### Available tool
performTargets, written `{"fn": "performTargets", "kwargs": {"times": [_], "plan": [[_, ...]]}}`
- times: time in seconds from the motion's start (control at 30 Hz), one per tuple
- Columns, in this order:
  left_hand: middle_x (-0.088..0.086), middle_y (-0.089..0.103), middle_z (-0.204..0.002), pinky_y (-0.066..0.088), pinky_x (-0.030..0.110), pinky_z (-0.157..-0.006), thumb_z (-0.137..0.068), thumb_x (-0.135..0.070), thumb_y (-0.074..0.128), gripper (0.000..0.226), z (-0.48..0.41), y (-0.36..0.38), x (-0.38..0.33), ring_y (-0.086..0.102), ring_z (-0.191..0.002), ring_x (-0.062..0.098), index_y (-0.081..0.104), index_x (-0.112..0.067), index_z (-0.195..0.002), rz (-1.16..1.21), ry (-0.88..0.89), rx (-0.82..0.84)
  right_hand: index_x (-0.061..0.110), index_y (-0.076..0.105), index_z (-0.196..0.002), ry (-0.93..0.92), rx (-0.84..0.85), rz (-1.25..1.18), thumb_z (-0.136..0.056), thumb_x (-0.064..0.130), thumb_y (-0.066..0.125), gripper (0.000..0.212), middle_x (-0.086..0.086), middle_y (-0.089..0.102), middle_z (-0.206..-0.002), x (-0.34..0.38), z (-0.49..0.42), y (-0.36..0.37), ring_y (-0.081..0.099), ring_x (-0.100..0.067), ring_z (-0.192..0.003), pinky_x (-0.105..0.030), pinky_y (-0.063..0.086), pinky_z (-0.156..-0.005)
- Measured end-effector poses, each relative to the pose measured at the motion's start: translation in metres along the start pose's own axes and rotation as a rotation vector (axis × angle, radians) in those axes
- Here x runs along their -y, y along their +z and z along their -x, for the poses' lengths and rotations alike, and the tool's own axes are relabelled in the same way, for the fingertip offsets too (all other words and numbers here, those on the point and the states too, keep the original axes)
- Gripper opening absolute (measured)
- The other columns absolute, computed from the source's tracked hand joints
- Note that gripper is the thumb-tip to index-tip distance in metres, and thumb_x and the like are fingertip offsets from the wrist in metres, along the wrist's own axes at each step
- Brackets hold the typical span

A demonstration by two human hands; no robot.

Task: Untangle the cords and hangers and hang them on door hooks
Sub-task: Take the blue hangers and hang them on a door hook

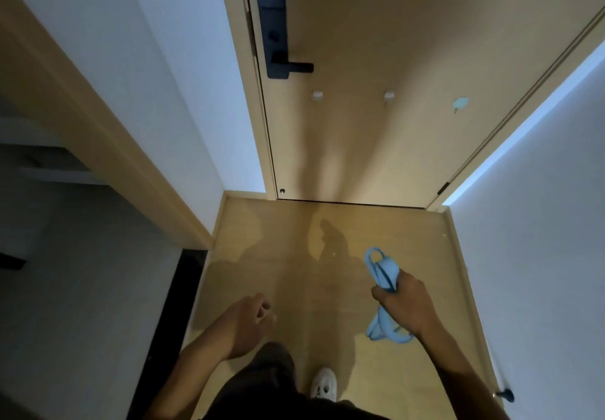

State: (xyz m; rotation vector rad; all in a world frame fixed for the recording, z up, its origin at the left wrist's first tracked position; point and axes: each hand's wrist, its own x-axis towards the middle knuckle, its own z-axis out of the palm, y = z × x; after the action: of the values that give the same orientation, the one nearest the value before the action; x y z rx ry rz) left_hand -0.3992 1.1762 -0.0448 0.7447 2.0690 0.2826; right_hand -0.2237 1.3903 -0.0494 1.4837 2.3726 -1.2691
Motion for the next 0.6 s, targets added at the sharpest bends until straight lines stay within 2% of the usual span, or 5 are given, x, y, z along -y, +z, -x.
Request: {"fn": "performTargets", "kwargs": {"times": [0.13,0.23,0.43,0.6], "plan": [[0.000,0.054,-0.120,0.044,0.025,-0.088,-0.097,-0.036,0.042,0.035,-0.052,-0.045,-0.016,0.053,-0.104,0.013,0.046,-0.018,-0.127,0.008,0.026,-0.020,0.020,0.043,-0.062,0.012,0.000,0.003,-0.078,0.017,0.064,0.026,0.003,0.051,-0.056,0.024,-0.061,-0.012,0.048,-0.012,-0.050,-0.024,0.034,-0.049],[0.002,0.054,-0.122,0.044,0.026,-0.089,-0.097,-0.035,0.042,0.034,-0.103,-0.084,-0.029,0.053,-0.106,0.014,0.046,-0.017,-0.126,-0.019,0.052,-0.030,0.022,0.044,-0.064,0.037,-0.019,-0.002,-0.079,0.016,0.064,0.026,0.004,0.053,-0.060,0.033,-0.099,-0.016,0.050,-0.011,-0.055,-0.022,0.035,-0.049],[0.001,0.056,-0.120,0.047,0.031,-0.092,-0.095,-0.037,0.045,0.035,-0.197,-0.165,-0.079,0.054,-0.103,0.014,0.049,-0.018,-0.123,-0.081,0.171,-0.036,0.012,0.051,-0.065,0.313,-0.010,-0.086,-0.076,0.015,0.065,0.019,-0.002,0.054,-0.060,0.053,-0.158,-0.038,0.050,-0.016,-0.056,-0.028,0.036,-0.053],[-0.002,0.060,-0.109,0.044,0.028,-0.084,-0.094,-0.035,0.045,0.030,-0.245,-0.216,-0.136,0.057,-0.097,0.017,0.052,-0.017,-0.117,-0.096,0.249,-0.056,0.015,0.050,-0.068,0.225,-0.045,-0.031,-0.079,0.017,0.066,0.020,0.000,0.054,-0.061,0.086,-0.212,-0.065,0.050,-0.013,-0.054,-0.024,0.036,-0.050]]}}
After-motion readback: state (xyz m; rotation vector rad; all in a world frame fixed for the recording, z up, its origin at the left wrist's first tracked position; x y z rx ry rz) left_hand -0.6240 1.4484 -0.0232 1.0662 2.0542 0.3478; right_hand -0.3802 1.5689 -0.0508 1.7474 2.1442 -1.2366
